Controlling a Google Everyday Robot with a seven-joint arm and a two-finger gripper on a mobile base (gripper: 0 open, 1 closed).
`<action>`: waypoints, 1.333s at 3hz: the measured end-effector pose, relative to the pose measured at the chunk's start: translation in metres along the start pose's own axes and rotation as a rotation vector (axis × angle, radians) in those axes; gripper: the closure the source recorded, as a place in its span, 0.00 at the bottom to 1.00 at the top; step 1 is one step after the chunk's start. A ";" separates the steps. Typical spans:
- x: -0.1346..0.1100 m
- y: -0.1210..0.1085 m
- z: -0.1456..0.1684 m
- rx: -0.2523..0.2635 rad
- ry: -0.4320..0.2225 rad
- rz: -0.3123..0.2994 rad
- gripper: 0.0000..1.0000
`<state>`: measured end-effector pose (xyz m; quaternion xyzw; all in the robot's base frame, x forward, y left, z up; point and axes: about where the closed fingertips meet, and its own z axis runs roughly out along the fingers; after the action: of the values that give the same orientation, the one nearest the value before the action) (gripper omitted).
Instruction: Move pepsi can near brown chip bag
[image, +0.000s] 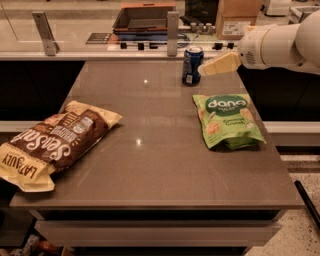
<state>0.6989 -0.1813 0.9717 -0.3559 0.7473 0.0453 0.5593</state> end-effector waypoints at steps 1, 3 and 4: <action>0.000 -0.001 0.006 -0.004 0.009 0.008 0.00; 0.008 -0.004 0.069 -0.066 -0.050 0.097 0.00; 0.012 -0.005 0.086 -0.075 -0.069 0.132 0.00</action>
Offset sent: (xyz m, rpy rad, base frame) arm 0.0716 0.0220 -0.0337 0.1212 0.0486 0.0457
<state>0.7694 -0.1508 0.9310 -0.3248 0.7472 0.1222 0.5668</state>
